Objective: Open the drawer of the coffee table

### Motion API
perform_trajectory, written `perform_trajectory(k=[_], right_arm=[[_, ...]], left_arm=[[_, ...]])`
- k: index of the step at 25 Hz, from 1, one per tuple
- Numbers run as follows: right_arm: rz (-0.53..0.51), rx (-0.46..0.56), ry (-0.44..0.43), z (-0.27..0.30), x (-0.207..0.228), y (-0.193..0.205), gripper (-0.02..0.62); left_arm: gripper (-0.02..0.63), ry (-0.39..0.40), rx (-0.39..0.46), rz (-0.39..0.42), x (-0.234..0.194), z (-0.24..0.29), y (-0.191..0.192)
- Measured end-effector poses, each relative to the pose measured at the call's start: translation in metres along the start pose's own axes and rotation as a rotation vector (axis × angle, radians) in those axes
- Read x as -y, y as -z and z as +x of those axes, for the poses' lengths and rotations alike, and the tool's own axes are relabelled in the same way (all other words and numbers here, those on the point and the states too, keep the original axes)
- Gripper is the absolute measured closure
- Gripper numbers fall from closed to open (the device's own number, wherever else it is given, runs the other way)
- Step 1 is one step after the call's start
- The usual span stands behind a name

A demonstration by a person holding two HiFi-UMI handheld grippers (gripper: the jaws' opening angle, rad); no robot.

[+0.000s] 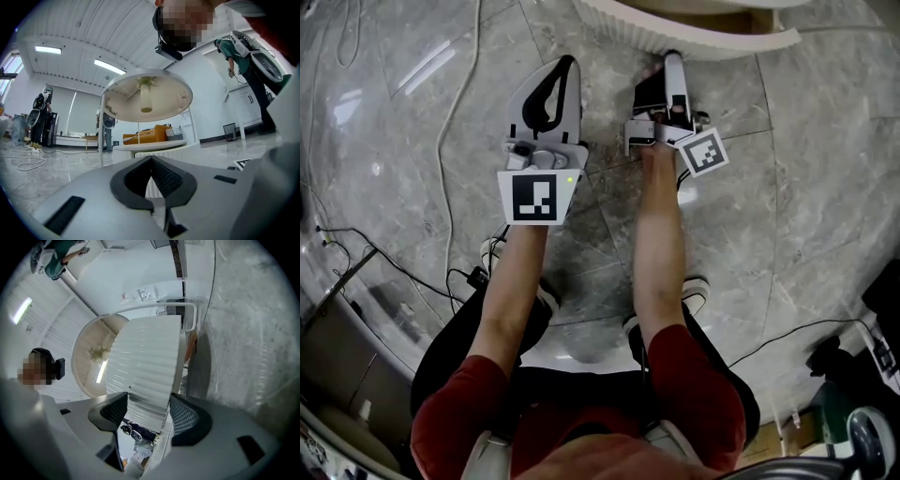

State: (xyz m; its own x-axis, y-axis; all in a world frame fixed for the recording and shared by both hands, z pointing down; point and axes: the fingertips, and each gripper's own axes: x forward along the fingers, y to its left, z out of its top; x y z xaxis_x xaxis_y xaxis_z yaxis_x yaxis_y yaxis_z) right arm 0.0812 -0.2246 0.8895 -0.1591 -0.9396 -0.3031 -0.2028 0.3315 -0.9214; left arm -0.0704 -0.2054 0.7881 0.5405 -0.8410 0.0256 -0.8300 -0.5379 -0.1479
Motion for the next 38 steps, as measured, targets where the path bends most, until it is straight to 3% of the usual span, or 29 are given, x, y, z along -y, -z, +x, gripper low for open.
perform_trajectory(k=[11, 17, 20, 23, 26, 30, 38], right_arm=[[-0.018, -0.021, 0.049, -0.063, -0.030, 0.018, 0.291], [-0.051, -0.041, 0.048, -0.093, -0.047, 0.029, 0.291], [-0.054, -0.042, 0.051, -0.107, -0.053, 0.031, 0.291], [-0.052, -0.036, 0.053, -0.120, -0.058, 0.033, 0.291], [-0.056, -0.033, 0.053, -0.126, -0.062, 0.034, 0.291], [-0.061, -0.045, 0.054, -0.127, -0.063, 0.035, 0.291], [-0.114, -0.091, 0.110, -0.124, -0.061, 0.039, 0.291]], left_arm=[[0.592, -0.007, 0.052, -0.006, 0.010, -0.024, -0.030], [0.592, -0.071, 0.078, -0.084, 0.000, -0.035, -0.041], [0.592, -0.078, 0.070, -0.075, -0.002, -0.042, -0.040], [0.592, -0.047, 0.047, -0.013, 0.000, -0.049, -0.035], [0.592, -0.049, 0.048, -0.011, -0.001, -0.052, -0.036], [0.592, -0.084, 0.070, -0.078, -0.003, -0.052, -0.042], [0.592, -0.073, 0.078, -0.064, 0.001, -0.048, -0.045]])
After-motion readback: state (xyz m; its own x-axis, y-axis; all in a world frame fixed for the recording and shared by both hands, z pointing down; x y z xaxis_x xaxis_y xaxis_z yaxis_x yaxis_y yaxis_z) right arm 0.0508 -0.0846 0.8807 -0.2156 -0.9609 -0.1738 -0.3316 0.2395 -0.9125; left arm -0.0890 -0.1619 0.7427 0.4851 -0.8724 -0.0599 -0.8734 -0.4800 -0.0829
